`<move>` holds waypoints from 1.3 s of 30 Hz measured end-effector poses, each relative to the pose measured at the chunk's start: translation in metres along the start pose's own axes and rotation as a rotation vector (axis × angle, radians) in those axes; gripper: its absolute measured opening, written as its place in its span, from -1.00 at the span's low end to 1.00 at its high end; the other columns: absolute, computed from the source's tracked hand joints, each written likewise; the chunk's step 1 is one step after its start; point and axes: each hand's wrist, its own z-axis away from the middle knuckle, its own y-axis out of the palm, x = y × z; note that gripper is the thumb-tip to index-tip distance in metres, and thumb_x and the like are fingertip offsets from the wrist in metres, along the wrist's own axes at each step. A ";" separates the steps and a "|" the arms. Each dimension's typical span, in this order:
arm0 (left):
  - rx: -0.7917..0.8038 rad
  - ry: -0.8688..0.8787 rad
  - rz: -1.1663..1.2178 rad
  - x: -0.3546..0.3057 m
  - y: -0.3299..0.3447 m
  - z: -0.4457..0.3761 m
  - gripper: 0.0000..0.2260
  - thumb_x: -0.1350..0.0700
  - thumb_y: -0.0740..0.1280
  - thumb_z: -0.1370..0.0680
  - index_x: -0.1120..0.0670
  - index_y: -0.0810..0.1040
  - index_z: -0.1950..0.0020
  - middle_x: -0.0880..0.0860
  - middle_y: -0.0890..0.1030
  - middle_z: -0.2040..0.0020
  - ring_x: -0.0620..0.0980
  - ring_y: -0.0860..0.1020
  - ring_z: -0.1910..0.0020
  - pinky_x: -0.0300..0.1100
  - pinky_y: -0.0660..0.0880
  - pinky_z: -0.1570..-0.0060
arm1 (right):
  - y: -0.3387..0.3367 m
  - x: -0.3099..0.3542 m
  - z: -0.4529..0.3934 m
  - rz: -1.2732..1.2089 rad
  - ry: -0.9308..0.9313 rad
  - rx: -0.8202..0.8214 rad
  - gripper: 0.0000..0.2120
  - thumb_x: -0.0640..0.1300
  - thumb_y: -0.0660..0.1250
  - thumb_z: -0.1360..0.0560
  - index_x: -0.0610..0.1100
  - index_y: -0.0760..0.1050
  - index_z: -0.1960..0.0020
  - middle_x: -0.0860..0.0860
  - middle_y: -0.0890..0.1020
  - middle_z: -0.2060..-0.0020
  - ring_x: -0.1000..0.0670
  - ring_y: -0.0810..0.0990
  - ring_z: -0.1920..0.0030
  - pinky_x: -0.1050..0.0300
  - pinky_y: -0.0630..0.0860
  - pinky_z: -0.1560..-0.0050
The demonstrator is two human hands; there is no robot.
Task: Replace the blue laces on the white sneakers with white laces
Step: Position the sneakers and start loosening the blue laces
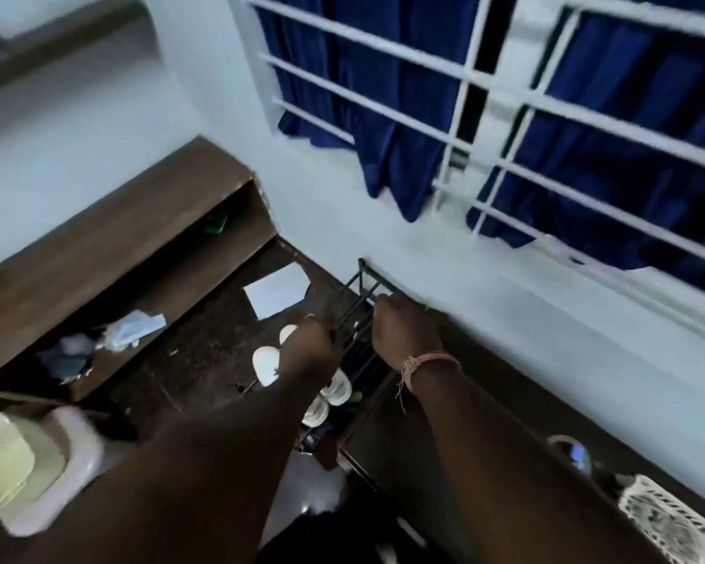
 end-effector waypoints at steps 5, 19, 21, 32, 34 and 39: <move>0.089 -0.286 0.128 0.073 0.060 -0.016 -0.74 0.17 0.23 -0.58 0.09 0.49 -0.26 0.17 0.64 -0.06 0.19 0.65 0.03 -0.04 0.55 0.04 | 0.103 0.016 -0.020 -0.116 0.024 0.222 -0.83 -0.23 0.21 -0.54 -0.23 0.46 -0.11 -0.22 0.55 -0.07 -0.29 0.57 -0.05 -0.04 0.47 0.04; 0.221 -0.946 0.417 0.214 0.227 -0.031 -0.62 0.15 0.41 -0.42 0.32 0.54 -0.16 0.32 0.63 -0.10 0.29 0.64 -0.09 0.14 0.62 -0.07 | 0.330 -0.004 -0.055 -0.335 0.312 0.519 -0.47 -0.14 0.22 -0.61 -0.23 0.20 -0.53 -0.29 0.29 -0.46 -0.28 0.39 -0.40 -0.01 0.36 -0.33; 0.214 -0.966 0.485 0.231 0.251 -0.032 -0.59 0.07 0.41 -0.26 0.26 0.57 -0.02 0.32 0.67 0.05 0.32 0.68 0.06 0.22 0.64 0.04 | 0.347 -0.009 -0.057 -0.353 0.340 0.512 -0.40 -0.15 0.20 -0.60 -0.20 0.11 -0.58 -0.29 0.17 -0.53 -0.31 0.32 -0.45 -0.04 0.33 -0.38; 0.023 -0.888 0.473 0.210 0.241 -0.024 -0.76 -0.02 0.40 -0.38 0.15 0.60 0.12 0.20 0.66 0.23 0.22 0.66 0.24 0.18 0.64 0.15 | 0.345 -0.021 -0.044 -0.820 0.515 0.411 -0.41 -0.07 0.37 -0.46 -0.06 0.40 -0.48 -0.14 0.46 -0.42 -0.19 0.43 -0.41 -0.08 0.44 -0.38; 0.039 -0.752 0.279 0.189 0.228 -0.013 -0.70 -0.13 0.29 -0.56 0.10 0.58 0.14 0.15 0.63 0.24 0.21 0.63 0.20 -0.01 0.55 0.19 | 0.331 -0.031 -0.021 -1.015 0.593 0.329 -0.30 0.10 0.37 -0.32 0.07 0.40 -0.46 -0.08 0.42 -0.43 -0.16 0.45 -0.39 -0.16 0.51 -0.30; 0.061 -0.374 0.138 0.115 0.215 0.007 -0.70 -0.13 0.23 -0.64 0.06 0.61 -0.09 0.21 0.66 0.14 0.27 0.63 0.11 -0.09 0.40 0.24 | 0.294 -0.071 0.053 -1.150 0.625 0.001 -0.32 -0.11 0.34 -0.44 0.21 0.27 -0.51 0.06 0.32 -0.47 0.01 0.37 -0.44 0.01 0.51 -0.32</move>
